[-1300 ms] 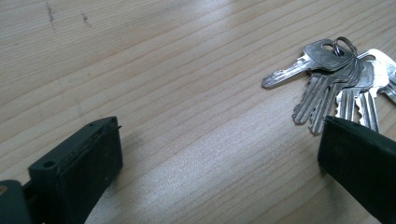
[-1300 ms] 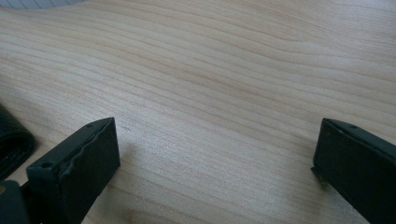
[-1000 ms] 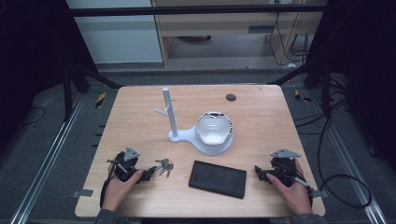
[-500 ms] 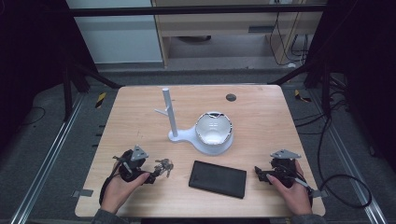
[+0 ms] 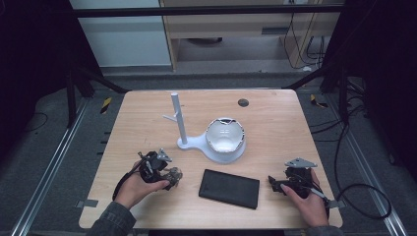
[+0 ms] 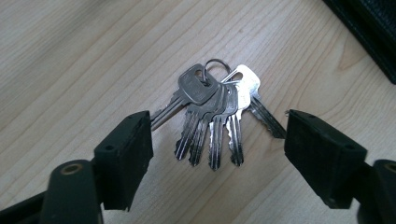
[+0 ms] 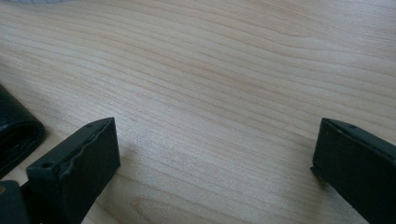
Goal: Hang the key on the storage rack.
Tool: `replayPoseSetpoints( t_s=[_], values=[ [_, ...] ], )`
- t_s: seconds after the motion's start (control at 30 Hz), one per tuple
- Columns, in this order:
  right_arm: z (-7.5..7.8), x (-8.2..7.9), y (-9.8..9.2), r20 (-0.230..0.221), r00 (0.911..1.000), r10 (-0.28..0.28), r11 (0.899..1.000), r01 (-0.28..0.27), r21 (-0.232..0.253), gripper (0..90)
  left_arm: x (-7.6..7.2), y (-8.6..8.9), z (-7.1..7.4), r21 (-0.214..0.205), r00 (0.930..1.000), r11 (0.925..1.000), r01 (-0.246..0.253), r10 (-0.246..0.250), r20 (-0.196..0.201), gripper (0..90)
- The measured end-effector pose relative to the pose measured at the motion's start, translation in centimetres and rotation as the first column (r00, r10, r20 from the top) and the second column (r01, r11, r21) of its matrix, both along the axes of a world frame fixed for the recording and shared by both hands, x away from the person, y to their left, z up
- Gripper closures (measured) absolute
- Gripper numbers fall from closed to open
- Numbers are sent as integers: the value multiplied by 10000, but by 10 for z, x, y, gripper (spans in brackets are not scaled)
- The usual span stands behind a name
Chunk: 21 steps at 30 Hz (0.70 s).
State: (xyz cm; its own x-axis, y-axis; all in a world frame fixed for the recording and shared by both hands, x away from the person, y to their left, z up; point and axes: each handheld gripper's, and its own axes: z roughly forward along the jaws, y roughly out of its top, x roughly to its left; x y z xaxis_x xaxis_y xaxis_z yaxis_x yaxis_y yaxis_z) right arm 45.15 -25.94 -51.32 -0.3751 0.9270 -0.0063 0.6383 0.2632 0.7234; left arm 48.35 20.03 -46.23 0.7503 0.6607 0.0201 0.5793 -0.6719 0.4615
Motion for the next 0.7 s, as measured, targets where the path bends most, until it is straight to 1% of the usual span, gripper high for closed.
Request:
replayPoseSetpoints(
  t_s=[0.1,0.13,0.27,0.43,0.47,0.5,0.6,0.67,0.7],
  values=[
    [0,0,0,1,10000,-1,10000,1,-2,8,2,-1,0,121,9999,9999,101,-100,-71,288],
    [0,0,0,0,10000,1,10000,-1,-2,8,2,-2,0,194,9999,9998,85,-84,-69,292],
    [0,0,0,2,10000,2,10000,-2,1,8,4,-4,-1,490,9999,9987,122,-117,-93,358],
    [0,0,0,1,10000,2,10000,-2,0,8,7,-9,-6,707,9994,9972,259,-241,-266,429],
    [0,0,0,1,10000,4,10000,-4,1,8,8,-9,-6,766,9992,9966,291,-269,-286,436],
    [0,0,0,3,10000,3,10000,-3,0,8,9,-9,-7,730,9993,9970,269,-250,-270,437],
    [0,0,0,2,10000,1,10000,-1,3,8,12,-11,-7,886,9989,9953,389,-364,-300,446],
    [0,0,0,1,10000,1,10000,-1,2,8,13,-12,-7,868,9990,9955,371,-349,-270,446],
    [0,0,0,0,10000,1,10000,-1,2,8,15,-13,-6,903,9986,9947,484,-462,-268,445]
  ],
)
